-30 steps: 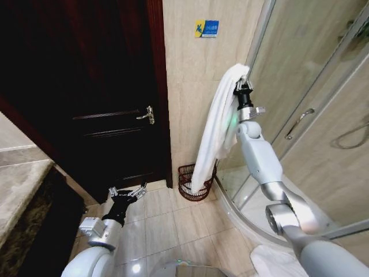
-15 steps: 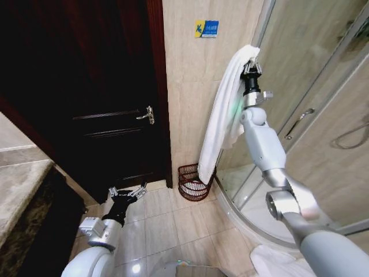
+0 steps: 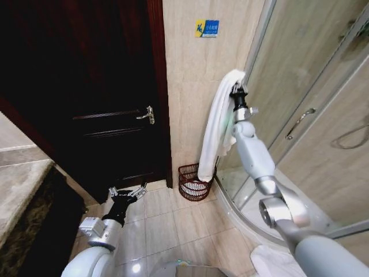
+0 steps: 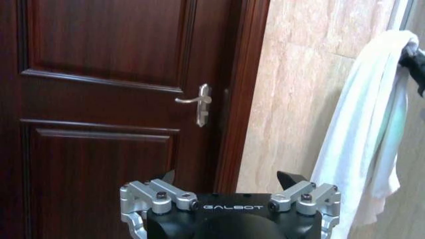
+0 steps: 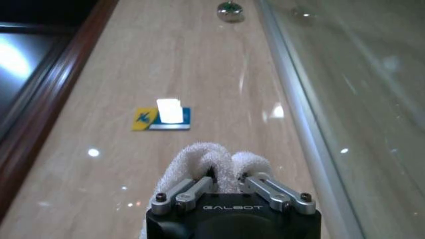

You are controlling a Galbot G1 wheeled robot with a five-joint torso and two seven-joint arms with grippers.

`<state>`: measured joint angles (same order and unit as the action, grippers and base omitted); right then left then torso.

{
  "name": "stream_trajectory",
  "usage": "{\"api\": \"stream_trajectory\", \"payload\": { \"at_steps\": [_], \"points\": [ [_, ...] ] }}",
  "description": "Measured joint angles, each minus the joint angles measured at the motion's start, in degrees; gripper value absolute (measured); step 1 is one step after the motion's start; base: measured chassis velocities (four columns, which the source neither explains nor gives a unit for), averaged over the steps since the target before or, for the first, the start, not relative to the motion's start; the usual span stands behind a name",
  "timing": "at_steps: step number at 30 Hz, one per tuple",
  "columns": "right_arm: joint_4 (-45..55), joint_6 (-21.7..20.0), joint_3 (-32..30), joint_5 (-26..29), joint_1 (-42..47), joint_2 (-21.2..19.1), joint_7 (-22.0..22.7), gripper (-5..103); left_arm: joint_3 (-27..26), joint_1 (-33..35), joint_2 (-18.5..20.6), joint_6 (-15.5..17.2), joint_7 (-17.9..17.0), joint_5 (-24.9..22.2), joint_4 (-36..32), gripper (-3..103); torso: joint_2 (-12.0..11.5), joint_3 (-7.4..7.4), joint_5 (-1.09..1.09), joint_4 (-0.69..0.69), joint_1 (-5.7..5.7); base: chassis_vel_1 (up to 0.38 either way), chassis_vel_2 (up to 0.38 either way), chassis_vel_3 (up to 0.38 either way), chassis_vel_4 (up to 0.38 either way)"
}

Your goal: Discard the used towel into the hamper.

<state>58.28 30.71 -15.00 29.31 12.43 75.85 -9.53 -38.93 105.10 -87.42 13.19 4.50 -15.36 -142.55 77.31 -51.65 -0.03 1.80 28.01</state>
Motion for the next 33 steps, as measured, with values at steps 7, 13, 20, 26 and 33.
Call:
{"api": "stream_trajectory", "payload": {
  "at_steps": [7,13,20,26,33],
  "points": [
    [5.86,-2.53,-0.03,0.90,7.63,-0.66,0.36,9,0.00,0.00,0.00,0.00,0.00,0.00,0.00,100,0.00,0.00,0.01,0.00,0.00,0.000,0.000,0.000,0.000],
    [9.34,-3.45,-0.44,1.30,14.84,-1.09,0.73,9,0.00,0.00,0.00,0.00,0.00,0.00,0.00,100,0.00,0.00,0.04,-0.01,0.00,0.000,0.000,0.000,0.000],
    [14.91,-7.80,-1.65,-0.81,23.61,-1.90,1.62,9,0.00,0.00,0.00,0.00,0.00,0.00,0.00,100,0.00,0.00,0.04,0.00,0.00,0.000,0.000,0.000,0.000],
    [16.66,-9.30,-1.98,-2.76,28.08,-1.64,1.44,9,0.00,0.00,0.00,0.00,0.00,0.00,0.00,100,0.00,0.00,0.03,0.00,-0.01,0.000,0.000,0.000,0.000],
    [18.25,-9.68,-2.00,-2.67,30.02,-1.00,1.33,9,0.00,0.01,0.00,0.00,0.00,0.00,0.00,100,0.01,0.01,0.02,0.01,-0.03,-0.066,0.075,0.059,-0.065]
  ]
}}
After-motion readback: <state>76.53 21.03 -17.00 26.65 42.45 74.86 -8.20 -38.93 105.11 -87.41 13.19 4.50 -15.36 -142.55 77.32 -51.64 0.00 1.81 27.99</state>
